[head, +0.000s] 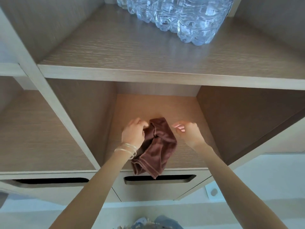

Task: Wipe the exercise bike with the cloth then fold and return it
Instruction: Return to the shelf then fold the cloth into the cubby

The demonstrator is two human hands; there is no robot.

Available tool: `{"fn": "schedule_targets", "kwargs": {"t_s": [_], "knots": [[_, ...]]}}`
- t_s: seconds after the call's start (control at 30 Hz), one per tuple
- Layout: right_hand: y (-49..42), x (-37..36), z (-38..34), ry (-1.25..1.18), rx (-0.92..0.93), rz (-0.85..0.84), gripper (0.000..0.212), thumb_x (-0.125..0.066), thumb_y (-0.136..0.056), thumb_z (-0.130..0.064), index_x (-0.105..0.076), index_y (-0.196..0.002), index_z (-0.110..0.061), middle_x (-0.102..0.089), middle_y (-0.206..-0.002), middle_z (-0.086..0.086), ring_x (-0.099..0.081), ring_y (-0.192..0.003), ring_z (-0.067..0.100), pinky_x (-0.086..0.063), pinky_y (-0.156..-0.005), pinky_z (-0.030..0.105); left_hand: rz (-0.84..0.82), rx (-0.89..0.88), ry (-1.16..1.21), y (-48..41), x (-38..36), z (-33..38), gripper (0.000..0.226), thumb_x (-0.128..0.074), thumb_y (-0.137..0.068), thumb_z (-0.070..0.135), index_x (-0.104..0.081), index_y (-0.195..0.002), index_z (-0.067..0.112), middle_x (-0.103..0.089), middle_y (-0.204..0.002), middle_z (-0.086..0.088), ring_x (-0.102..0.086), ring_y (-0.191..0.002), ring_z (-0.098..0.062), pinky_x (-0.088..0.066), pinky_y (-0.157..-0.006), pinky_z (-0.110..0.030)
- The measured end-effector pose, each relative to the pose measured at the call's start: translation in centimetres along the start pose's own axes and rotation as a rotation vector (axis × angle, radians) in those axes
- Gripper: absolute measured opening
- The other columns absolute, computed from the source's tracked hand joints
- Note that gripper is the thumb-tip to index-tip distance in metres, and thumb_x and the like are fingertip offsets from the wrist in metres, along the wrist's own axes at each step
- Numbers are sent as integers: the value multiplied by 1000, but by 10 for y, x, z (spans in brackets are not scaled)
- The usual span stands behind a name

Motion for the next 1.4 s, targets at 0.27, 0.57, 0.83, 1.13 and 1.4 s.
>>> {"fn": "schedule_targets", "kwargs": {"t_s": [0.27, 0.57, 0.83, 1.13, 1.4], "knots": [[-22, -68, -13, 286, 94, -293, 42, -39, -94, -2, -46, -135, -6, -46, -142, 14, -44, -130, 27, -28, -110, 28, -310, 75, -72, 31, -46, -24, 43, -37, -98, 28, -36, -141, 23, -40, -147, 4, -43, -130, -20, -41, -102, -39], [4, -57, 42, 528, -124, -297, 39, -36, -99, -30, -47, -133, -15, -35, -151, 2, -45, -128, 30, -42, -100, 42, -479, -48, -277, -10, -73, -22, 78, -38, -87, 65, -13, -148, 24, -15, -158, 5, -9, -145, -12, -1, -117, -52], [-58, -52, 42, 635, -153, -399, 51, -35, -99, -19, -20, -148, -16, -11, -158, 2, -22, -142, 27, -29, -112, 42, -556, -62, -458, -76, -75, -24, 78, -47, -88, 57, -14, -148, 22, -12, -159, 5, -8, -146, -18, -6, -116, -53], [29, -50, 10, 254, -76, -79, 23, -58, -88, -25, -61, -110, -18, -52, -120, 0, -59, -99, 25, -48, -79, 34, -141, -85, -218, -21, -50, -1, 45, -52, -85, 7, -53, -127, 23, -44, -143, 6, -39, -132, -15, -17, -117, -39], [63, -73, 2, 413, 95, -230, 44, -70, -74, -43, -62, -114, -27, -55, -118, -9, -44, -116, 14, -36, -94, 27, -364, -147, 18, 22, -47, -7, 37, -61, -85, 13, -59, -122, 20, -58, -131, 3, -51, -123, -18, -40, -100, -31]]}}
Point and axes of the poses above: each hand's wrist, its own y-axis away from the middle knuckle, its own x-axis out of the back of the hand, z = x × y, the point moved 8 cm from there along -y, towards the middle knuckle
